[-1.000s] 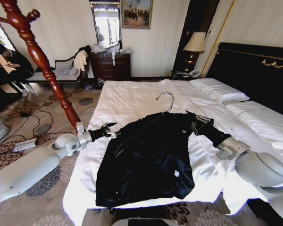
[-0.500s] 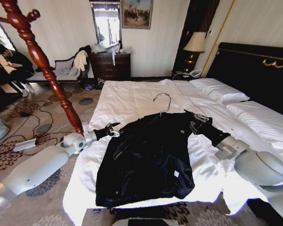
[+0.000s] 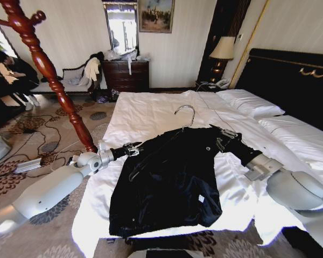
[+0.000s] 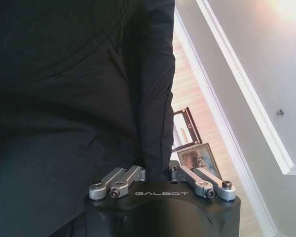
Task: Pick up the clothes from the bed and hang them on the clothes hanger.
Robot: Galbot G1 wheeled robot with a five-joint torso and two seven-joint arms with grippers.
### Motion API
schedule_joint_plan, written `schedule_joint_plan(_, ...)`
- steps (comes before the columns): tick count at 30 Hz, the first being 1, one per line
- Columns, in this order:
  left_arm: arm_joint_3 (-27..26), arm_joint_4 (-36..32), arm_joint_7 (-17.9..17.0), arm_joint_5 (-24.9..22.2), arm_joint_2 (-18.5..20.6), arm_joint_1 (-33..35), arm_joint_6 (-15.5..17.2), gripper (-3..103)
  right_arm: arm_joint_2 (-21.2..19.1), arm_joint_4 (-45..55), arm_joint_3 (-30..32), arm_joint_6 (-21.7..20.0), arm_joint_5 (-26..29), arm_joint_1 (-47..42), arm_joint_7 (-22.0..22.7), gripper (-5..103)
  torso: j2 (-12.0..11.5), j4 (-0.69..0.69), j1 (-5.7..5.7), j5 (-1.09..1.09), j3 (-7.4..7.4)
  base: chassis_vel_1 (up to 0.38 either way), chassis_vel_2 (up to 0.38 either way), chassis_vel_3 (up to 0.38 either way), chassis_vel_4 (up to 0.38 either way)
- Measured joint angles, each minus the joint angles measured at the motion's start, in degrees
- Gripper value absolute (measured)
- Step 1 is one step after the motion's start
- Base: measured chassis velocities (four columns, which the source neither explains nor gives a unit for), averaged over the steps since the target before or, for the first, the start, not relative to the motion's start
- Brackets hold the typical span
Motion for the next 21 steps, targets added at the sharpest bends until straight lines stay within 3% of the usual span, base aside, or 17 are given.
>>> schedule_joint_plan(3,-0.09,0.0,-0.02,-0.29,0.02,-0.04,0.05,45,0.0,0.0,-0.05,0.0,0.0,0.01,0.02,16,0.0,0.01,0.0,0.0,0.0,0.0,0.0,0.0,0.0)
schedule_joint_plan(5,-0.07,0.27,0.03,-0.42,0.11,-0.06,0.14,34,0.02,0.01,-0.16,-0.1,0.17,0.27,0.07,16,0.0,0.01,0.0,0.0,0.0,0.0,0.0,0.0,0.0)
schedule_joint_plan(7,0.01,0.38,0.08,-0.46,0.14,-0.06,0.19,34,-0.01,0.02,-0.17,-0.13,0.27,0.36,0.08,16,0.0,0.01,0.0,0.0,0.0,0.0,0.0,0.0,0.0)
schedule_joint_plan(14,0.43,1.3,0.46,-0.33,-0.42,0.12,0.41,2,-0.13,0.41,0.22,-0.23,0.77,-0.01,0.13,16,0.0,0.01,0.0,0.0,0.0,0.0,0.0,0.0,0.0)
schedule_joint_plan(21,-1.39,0.92,-0.89,-0.57,-0.47,-0.11,0.17,-3,-0.21,0.33,0.61,-0.23,0.76,-0.14,0.14,16,0.0,0.01,0.0,0.0,0.0,0.0,0.0,0.0,0.0)
